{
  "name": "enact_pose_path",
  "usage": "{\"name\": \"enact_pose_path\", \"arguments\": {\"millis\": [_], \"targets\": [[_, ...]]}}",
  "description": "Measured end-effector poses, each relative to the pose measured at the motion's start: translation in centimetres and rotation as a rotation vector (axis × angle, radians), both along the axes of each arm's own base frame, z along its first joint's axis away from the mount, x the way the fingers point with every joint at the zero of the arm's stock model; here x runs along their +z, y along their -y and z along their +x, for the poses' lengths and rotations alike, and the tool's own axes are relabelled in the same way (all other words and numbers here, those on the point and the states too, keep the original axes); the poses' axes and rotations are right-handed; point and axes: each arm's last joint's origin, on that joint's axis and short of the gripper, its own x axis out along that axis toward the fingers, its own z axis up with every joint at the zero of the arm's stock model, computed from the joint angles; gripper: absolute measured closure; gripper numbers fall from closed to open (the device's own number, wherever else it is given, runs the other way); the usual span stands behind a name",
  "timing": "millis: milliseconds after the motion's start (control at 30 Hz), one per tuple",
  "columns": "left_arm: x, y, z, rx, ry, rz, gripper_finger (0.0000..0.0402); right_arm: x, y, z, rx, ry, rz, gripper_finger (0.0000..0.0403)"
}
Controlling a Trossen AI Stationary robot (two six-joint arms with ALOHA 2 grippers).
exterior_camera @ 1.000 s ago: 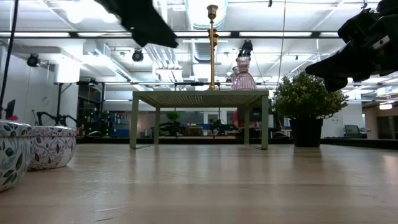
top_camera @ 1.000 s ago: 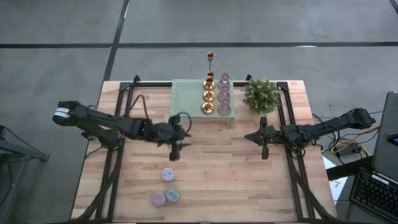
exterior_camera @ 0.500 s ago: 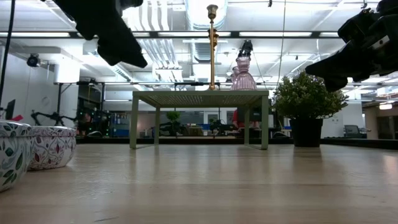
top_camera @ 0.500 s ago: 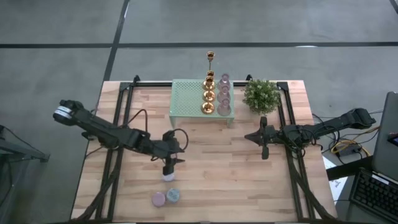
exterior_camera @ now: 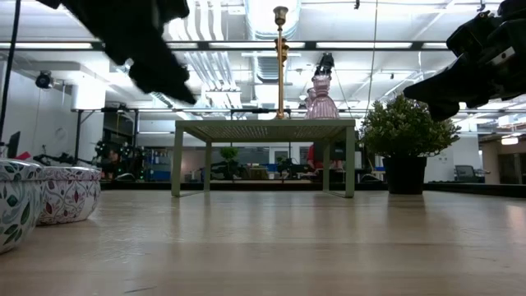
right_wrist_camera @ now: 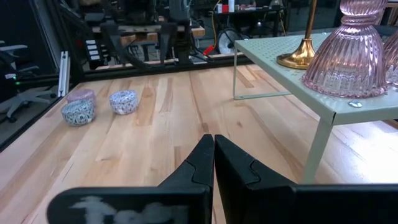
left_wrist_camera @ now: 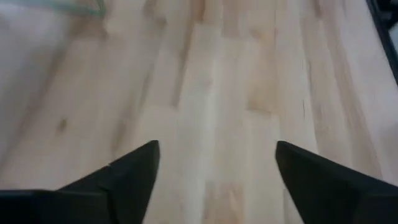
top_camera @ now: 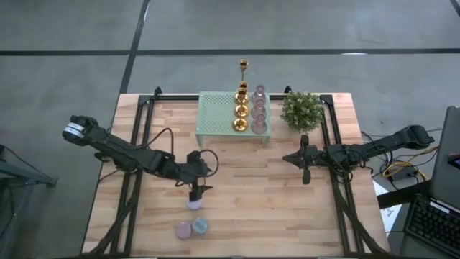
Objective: Pick & Place candle stick holders
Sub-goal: Put the red scented candle on the shelf
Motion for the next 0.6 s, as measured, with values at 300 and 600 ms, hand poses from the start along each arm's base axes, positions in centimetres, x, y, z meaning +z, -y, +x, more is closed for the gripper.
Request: {"name": "enact_pose_path", "arguments": {"millis": [300, 600], "targets": [[-1.7, 1.7, -1.9, -0.005, -0.197, -0.162, 0.0027, 0.0, 0.0, 0.0, 0.0, 0.0, 0.0, 0.0394], [-4.5, 3.8, -4.6, 0.048, -0.296, -0.242, 0.0026, 0.0, 0.0, 0.0, 0.0, 0.0, 0.0, 0.0394]]}}
